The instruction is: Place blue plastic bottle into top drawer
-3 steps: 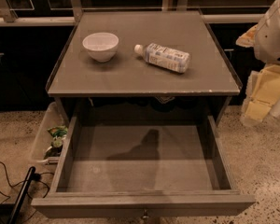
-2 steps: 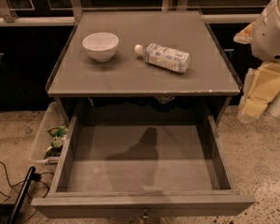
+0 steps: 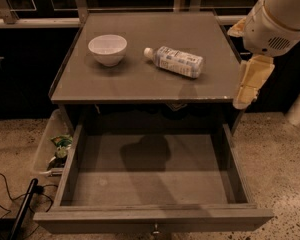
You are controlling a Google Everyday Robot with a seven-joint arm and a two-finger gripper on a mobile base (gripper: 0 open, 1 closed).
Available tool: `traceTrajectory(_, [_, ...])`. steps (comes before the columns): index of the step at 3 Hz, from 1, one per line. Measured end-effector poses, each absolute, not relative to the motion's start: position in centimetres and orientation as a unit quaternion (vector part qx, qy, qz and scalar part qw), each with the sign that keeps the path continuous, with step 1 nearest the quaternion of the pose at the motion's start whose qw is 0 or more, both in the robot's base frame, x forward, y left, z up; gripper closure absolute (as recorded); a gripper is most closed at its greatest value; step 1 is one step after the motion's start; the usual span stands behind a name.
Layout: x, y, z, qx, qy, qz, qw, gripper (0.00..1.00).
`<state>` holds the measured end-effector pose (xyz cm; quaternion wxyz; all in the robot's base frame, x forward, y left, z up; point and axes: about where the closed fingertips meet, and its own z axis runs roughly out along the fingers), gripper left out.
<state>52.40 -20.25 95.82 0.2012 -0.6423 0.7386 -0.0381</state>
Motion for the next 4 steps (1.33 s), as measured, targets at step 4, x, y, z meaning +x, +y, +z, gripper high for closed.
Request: traceTrajectory(4, [59.5,-18.6,93.3,-0.619,0.736,0.028,0.273,0.0])
